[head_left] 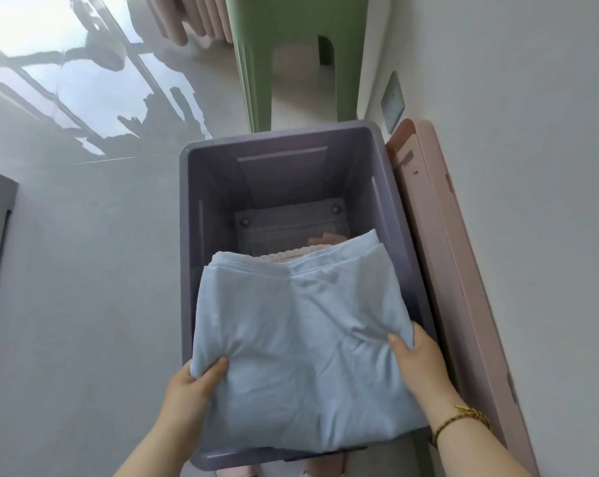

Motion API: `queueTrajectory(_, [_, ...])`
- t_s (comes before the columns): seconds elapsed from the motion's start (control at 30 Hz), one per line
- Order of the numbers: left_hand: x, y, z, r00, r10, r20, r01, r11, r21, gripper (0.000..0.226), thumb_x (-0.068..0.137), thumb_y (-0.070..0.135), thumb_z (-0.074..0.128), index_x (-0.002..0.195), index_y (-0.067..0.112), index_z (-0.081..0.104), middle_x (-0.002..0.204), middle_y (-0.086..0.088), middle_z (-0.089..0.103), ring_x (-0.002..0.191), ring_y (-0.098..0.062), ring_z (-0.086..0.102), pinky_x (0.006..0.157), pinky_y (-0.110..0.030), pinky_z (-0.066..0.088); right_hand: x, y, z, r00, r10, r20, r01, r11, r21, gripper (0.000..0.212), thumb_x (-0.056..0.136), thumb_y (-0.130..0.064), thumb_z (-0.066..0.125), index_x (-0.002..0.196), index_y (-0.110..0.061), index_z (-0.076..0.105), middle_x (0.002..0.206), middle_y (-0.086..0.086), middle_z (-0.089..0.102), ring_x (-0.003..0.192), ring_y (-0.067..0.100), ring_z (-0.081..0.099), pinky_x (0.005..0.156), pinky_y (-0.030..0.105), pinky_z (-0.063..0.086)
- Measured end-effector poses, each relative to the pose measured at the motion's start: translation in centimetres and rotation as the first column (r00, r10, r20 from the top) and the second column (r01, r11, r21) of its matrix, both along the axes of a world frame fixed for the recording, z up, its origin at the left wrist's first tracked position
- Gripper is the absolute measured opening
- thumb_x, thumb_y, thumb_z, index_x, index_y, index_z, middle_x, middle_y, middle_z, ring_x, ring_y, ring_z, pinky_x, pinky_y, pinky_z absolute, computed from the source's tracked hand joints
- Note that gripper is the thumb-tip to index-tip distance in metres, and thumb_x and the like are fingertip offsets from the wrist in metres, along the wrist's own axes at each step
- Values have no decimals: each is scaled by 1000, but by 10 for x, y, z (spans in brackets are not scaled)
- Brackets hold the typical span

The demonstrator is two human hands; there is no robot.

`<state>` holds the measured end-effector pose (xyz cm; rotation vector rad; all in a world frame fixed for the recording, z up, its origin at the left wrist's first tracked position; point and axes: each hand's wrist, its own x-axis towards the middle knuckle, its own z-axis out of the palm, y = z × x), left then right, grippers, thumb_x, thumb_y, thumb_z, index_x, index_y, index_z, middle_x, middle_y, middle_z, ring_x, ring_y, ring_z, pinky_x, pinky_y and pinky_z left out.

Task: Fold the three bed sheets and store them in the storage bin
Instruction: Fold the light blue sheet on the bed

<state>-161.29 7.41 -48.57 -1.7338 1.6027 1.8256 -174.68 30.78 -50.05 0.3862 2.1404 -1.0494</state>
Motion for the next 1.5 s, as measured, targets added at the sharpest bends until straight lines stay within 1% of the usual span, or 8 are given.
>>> queueTrajectory(0.17, [0, -14, -20, 962, -236, 134, 257, 951, -173, 11, 91, 9, 53, 101, 7, 57, 105, -15, 61, 103, -33, 55, 79, -35, 38, -8, -1, -17, 998, -62, 8, 61, 995, 80, 38, 93, -12, 48, 130, -8, 44, 116, 14, 58, 97, 26, 53, 81, 26, 38])
queueTrajectory(0.33, [-11, 15, -36, 681, -624, 383, 695, 385, -608, 94, 59, 3, 82, 139, 5, 33, 141, -22, 38, 123, -34, 42, 92, -41, 46, 2, -18, -27, 952, 303, 53, -293, 841, 455, 81, 89, -16, 54, 148, -15, -3, 150, 17, 21, 134, 32, 31, 105, 39, 33])
queueTrajectory(0.5, [-37, 15, -57, 408, -755, 514, 819, 54, -572, 124, 31, 37, 92, 137, 12, 32, 137, -19, 46, 124, -30, 30, 99, -35, 23, 4, -40, -50, 583, 777, -238, -514, 580, 632, 119, 29, -29, 93, 133, -13, 38, 136, 25, 43, 123, 38, 32, 90, 55, 37])
queueTrajectory(0.6, [-45, -2, -99, 371, -736, 566, 864, 51, -500, 112, 71, 61, 62, 140, 20, -17, 152, -4, -8, 143, -24, -3, 112, -33, -5, -21, -46, -71, 512, 854, -94, -653, 458, 603, 110, 68, -53, 71, 148, -23, 1, 149, 6, -20, 141, 29, -7, 109, 60, 3])
queueTrajectory(0.67, [-44, -9, -122, 352, -749, 561, 868, 36, -496, 96, 69, 69, 44, 145, 16, 19, 151, -13, 21, 137, -24, 15, 109, -31, -2, -32, -41, -98, 512, 856, -64, -669, 445, 596, 94, 76, -72, 32, 145, -30, -14, 134, -5, -40, 137, 20, -28, 104, 50, -25])
queueTrajectory(0.83, [-35, -9, -167, 421, -761, 493, 847, 134, -515, 79, 83, 73, 12, 133, 17, 37, 139, -14, 42, 127, -27, 26, 111, -23, -6, -24, -44, -157, 525, 832, -178, -602, 511, 613, 81, 69, -69, 31, 135, -22, 35, 145, 11, 31, 129, 25, 24, 104, 43, 0])
queueTrajectory(1.23, [-32, -9, -224, 548, -692, 469, 728, 120, -675, 74, 81, 75, 5, 145, 38, -2, 152, -4, 10, 140, -16, 2, 114, -28, -8, -18, -51, -204, 568, 761, -314, -491, 619, 613, 78, 82, -72, 1, 131, -21, 34, 139, 9, 28, 130, 22, 7, 108, 44, -3])
queueTrajectory(1.5, [-46, -13, -192, 383, -759, 526, 869, 104, -483, 89, 80, 76, 2, 136, 16, 36, 138, -18, 47, 127, -26, 27, 109, -26, -2, -36, -55, -160, 529, 849, 13, -692, 422, 586, 80, 82, -67, 28, 147, -32, -2, 156, 1, -13, 140, 20, -16, 110, 48, -12])
